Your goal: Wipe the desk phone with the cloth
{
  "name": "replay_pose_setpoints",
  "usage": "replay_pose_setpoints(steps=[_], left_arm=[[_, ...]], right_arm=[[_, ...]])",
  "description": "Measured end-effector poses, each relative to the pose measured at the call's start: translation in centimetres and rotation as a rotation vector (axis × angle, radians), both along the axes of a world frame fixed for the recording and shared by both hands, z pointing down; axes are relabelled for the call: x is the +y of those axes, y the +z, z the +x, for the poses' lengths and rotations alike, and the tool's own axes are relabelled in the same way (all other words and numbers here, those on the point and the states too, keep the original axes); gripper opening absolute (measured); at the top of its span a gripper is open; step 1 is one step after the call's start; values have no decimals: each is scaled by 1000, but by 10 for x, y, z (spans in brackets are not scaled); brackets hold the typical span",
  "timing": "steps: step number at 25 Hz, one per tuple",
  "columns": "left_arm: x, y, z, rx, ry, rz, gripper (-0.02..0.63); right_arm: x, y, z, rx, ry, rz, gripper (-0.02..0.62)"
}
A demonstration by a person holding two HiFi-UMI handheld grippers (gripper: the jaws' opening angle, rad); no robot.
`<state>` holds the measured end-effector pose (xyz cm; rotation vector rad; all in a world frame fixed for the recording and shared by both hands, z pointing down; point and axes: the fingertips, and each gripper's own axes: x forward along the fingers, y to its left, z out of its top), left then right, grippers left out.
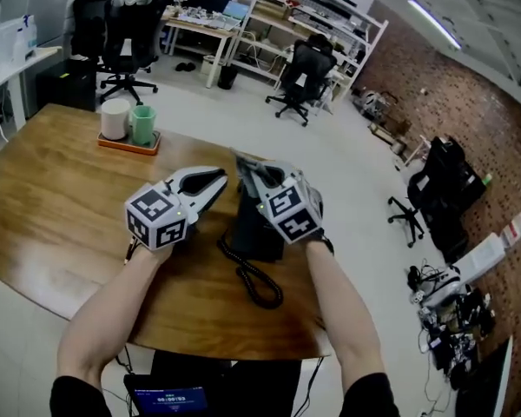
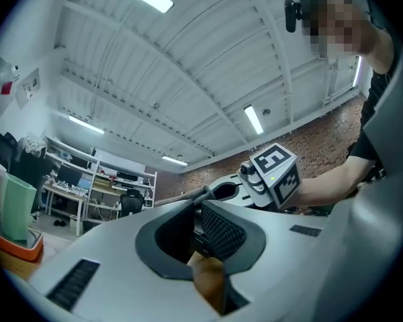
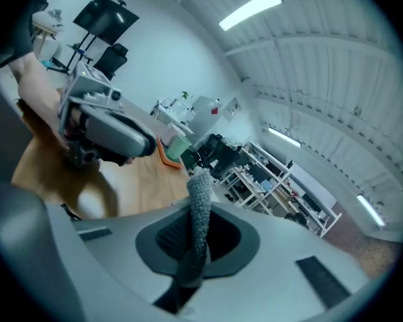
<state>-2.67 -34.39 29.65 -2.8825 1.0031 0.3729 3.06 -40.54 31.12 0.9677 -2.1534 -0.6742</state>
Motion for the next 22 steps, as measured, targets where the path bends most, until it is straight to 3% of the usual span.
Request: replay_pose_setpoints(steps=[3, 7, 10, 16, 19, 22], left_arm=[[-3, 3, -6, -11, -17, -2, 21], [-7, 4, -15, 12, -35, -11, 21], [-7, 5, -14, 7, -35, -13, 21], [-2, 12, -3, -74, -15, 5, 21], [-2, 13, -3, -71, -10, 5, 21], [-2, 14, -3, -71, -13, 3, 21]], right_arm=[[-15, 13, -6, 87, 26, 19, 25], [3, 26, -5, 183, -35, 9, 25], [48, 47, -6, 238, -157, -64, 25], [158, 90, -9, 416, -434, -170, 25], [138, 66, -3, 361, -382, -132, 25], [71, 13, 7, 190, -184, 5, 25]])
